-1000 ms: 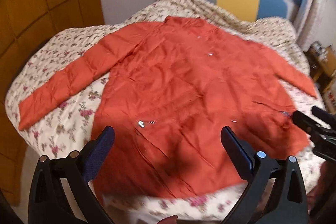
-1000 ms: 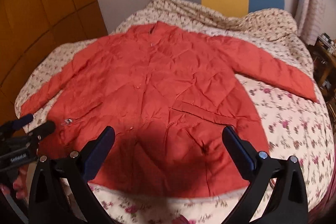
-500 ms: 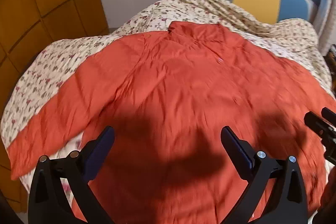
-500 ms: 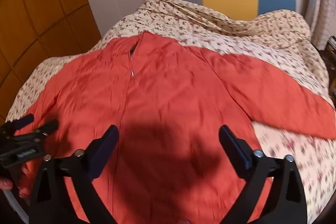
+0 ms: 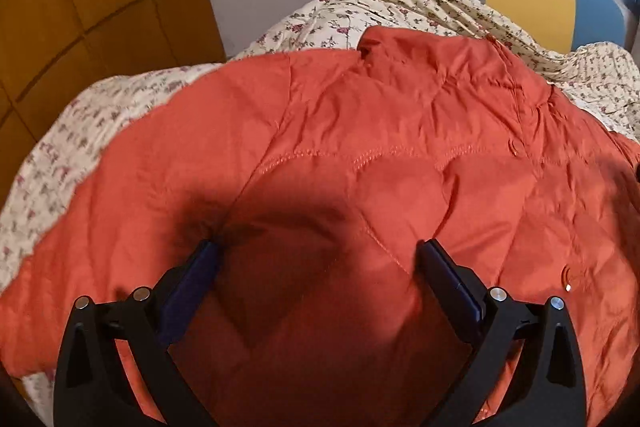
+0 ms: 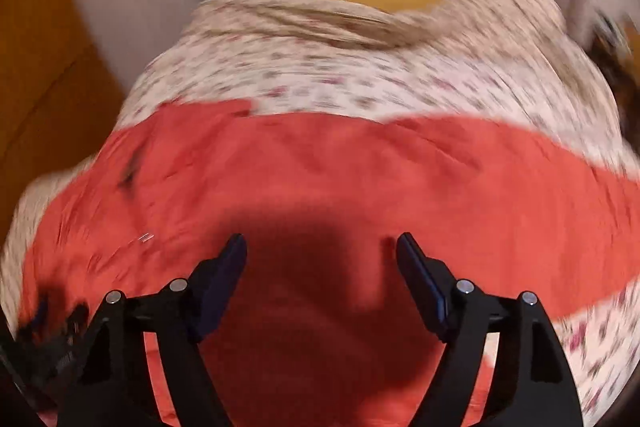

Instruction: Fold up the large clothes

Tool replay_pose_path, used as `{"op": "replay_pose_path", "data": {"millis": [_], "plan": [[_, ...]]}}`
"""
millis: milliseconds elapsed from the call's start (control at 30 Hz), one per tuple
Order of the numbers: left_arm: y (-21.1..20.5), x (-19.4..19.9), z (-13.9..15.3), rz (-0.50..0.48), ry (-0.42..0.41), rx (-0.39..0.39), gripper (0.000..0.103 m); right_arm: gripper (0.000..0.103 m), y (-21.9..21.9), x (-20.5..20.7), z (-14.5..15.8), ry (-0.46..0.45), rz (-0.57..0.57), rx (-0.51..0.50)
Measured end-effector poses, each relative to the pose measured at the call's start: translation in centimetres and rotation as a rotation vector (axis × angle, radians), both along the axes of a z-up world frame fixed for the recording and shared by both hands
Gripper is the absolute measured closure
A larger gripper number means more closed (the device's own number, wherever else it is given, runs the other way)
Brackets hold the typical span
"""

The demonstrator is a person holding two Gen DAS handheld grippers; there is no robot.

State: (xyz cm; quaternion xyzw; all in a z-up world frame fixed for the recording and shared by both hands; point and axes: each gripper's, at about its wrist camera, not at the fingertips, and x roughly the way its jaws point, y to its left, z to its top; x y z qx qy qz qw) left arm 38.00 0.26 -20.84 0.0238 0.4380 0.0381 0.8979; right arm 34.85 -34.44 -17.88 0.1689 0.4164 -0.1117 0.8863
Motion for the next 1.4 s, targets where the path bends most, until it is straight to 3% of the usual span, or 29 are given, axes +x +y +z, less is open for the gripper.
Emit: {"op": "replay_pose_path", "data": {"millis": [300,467,533,700,767,967,1033,1133,1300,1400], "plan": [[0.5,-1.1,-0.4,-0.005,0.000,-0.041,0.003,0.026,-15.4,-11.8,-1.5,-0.102,-0.402,0.197],[0.7,-1.7,-0.6,-0.013,0.007,-0.043,0.003,0.027,-21.8,-16.0,-3.6,-0.134,-0.557,0.315],[0.8,-2.2,-0.6,-0.014,0.005,-0.044,0.003,0.033,-23.5,-16.9,-4.1,-0.178,-0.589,0.336],[1.4,-2.9,-0.6,-0.002,-0.001,-0.041,0.003,0.035,-25.7,-16.3,-4.1,-0.248,-0.644,0.282],[1.5,-3.1,-0.6,0.005,-0.005,-0.036,0.003,0.041,-25.6,-15.5,-4.3,-0.255,-0.670,0.249],[2.3,-4.0,-0.2,0.045,-0.025,-0.002,0.003,0.063,-26.2,-15.9,-4.8,-0.274,-0.748,0.216],[2.7,-4.1,-0.2,0.051,-0.023,-0.018,0.003,0.075,-26.2,-15.7,-4.6,-0.265,-0.753,0.197],[2.6,-3.9,-0.5,0.049,-0.012,-0.012,0.003,0.092,-25.4,-15.0,-3.6,-0.261,-0.720,0.131],[2.8,-3.8,-0.8,0.045,-0.009,-0.040,0.003,0.095,-21.4,-14.5,-0.2,-0.319,-0.633,-0.053],[2.9,-3.9,-0.8,0.046,-0.013,-0.046,0.003,0.095,-17.6,-13.8,2.4,-0.371,-0.517,-0.173]]}}
